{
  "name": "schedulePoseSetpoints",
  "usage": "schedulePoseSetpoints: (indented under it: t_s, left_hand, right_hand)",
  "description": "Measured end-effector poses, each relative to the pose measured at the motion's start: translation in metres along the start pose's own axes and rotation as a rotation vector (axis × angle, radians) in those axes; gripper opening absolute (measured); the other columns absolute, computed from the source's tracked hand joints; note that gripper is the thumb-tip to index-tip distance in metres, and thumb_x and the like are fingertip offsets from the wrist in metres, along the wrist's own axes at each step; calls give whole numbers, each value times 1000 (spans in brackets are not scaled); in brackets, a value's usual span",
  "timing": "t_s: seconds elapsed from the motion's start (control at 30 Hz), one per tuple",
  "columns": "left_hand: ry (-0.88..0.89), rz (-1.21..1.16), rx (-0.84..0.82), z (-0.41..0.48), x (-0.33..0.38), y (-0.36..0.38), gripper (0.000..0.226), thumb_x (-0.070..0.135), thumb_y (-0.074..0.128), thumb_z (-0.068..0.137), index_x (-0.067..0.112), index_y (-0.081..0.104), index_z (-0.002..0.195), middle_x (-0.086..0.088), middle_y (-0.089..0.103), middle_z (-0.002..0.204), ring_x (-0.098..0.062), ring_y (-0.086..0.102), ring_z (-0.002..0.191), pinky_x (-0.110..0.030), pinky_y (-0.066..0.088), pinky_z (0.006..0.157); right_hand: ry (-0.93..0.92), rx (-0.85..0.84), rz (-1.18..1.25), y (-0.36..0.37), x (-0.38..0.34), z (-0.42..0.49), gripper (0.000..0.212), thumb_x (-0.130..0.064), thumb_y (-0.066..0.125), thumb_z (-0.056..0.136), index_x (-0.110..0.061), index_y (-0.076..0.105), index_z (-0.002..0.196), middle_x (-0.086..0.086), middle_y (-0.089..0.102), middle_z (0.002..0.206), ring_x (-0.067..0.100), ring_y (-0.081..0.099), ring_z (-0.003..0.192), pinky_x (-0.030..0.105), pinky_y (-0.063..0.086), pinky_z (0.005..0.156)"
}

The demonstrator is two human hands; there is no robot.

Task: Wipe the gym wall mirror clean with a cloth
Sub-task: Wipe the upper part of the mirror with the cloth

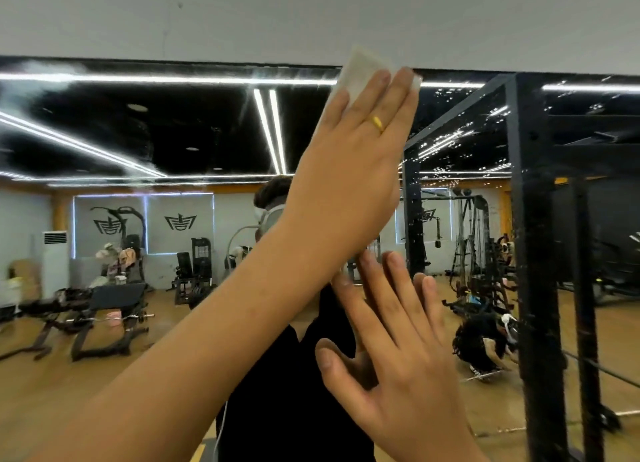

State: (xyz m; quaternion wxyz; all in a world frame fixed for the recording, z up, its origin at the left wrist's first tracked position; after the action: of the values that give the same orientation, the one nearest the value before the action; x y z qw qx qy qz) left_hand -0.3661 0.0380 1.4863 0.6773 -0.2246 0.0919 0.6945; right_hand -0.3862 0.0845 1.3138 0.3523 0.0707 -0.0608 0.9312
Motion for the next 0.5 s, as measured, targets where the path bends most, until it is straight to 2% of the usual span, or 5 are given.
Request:
schedulePoseSetpoints:
  t_s: [0.1,0.23,0.43,0.5]
  left_hand:
    - [46,-28,38,-35,10,2,66,16,33,95,8,31,161,-8,30,168,-25,24,156,-41,11,125]
    - [67,-49,50,-36,8,2,64,18,32,95,9,35,159,-8,33,166,-26,28,155,-43,15,124]
    - [86,-69,-31,-5,5,4,63,13,43,102,11,26,163,-6,23,170,-23,16,158,-42,7,127]
    - [98,-80,-18,-8,4,4,62,13,41,102,11,27,162,-7,24,170,-24,17,158,-43,7,127]
  right_hand:
    - [6,16,-1,-1,1,0,63,-48,59,92,-20,52,148,7,40,161,26,25,156,48,14,128]
    - [6,26,9,-1,2,-1,65,-48,59,92,-22,47,150,6,38,163,26,25,156,50,15,128]
    - [20,-51,17,-1,3,3,66,-48,58,96,-21,45,155,4,28,168,25,19,158,51,11,128]
    - [17,-69,32,-6,5,-1,65,-45,58,96,-19,45,154,6,29,168,26,20,158,50,7,129]
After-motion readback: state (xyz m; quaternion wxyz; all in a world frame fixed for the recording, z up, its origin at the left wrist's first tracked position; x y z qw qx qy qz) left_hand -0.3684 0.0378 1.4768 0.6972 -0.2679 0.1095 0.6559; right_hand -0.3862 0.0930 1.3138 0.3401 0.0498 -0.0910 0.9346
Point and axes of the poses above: each hand's wrist, its own z-axis towards the middle knuckle, its own y-axis out of the palm, x = y × z, the point moved 7 cm from there along z, towards the middle knuckle
